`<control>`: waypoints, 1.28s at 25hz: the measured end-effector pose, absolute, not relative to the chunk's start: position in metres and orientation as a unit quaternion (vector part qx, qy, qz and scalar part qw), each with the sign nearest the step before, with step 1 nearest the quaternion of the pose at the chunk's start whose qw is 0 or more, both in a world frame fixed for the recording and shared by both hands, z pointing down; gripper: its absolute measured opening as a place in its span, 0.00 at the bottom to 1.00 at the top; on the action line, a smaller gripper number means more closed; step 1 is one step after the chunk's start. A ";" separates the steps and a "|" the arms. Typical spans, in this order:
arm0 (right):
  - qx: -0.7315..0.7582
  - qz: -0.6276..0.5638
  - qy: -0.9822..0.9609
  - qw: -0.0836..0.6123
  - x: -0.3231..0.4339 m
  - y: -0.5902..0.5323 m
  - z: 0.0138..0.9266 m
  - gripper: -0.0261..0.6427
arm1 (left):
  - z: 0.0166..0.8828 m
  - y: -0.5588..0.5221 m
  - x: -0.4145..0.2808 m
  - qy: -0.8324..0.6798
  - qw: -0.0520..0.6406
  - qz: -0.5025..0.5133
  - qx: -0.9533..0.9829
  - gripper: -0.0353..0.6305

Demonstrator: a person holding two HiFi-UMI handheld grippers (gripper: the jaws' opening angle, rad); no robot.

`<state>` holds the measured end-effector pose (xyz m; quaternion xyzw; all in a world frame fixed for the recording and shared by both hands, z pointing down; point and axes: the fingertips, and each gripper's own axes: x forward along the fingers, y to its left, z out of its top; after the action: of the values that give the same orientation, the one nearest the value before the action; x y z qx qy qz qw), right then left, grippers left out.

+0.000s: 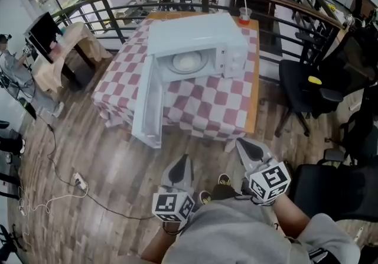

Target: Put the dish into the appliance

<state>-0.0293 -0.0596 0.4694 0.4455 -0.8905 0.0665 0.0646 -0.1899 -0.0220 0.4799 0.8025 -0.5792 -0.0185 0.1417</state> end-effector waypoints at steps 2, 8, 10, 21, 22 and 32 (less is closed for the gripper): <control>0.450 0.063 -0.888 0.075 -0.013 -0.053 0.457 0.04 | 0.473 -0.016 -0.186 -0.579 0.150 -0.017 0.801 0.07; 0.462 0.082 -0.879 0.085 0.036 -0.044 0.441 0.04 | 0.466 -0.014 -0.173 -0.581 0.165 -0.007 0.797 0.07; 0.469 0.088 -0.874 0.090 0.050 -0.041 0.444 0.04 | 0.467 -0.013 -0.168 -0.581 0.169 -0.005 0.796 0.07; 0.478 0.116 -0.867 0.075 0.089 -0.027 0.451 0.04 | 0.467 -0.017 -0.138 -0.576 0.175 0.002 0.798 0.07; 0.476 0.117 -0.868 0.072 0.088 -0.028 0.452 0.04 | 0.467 -0.017 -0.136 -0.576 0.175 0.003 0.798 0.07; 0.468 0.108 -0.875 0.058 0.085 -0.041 0.453 0.04 | 0.472 -0.021 -0.118 -0.575 0.183 0.004 0.798 0.07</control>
<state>0.0849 -0.0408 0.4528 0.4682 -0.8751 0.1075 0.0578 -0.1185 -0.0210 0.4720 0.7976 -0.5749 0.0042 0.1828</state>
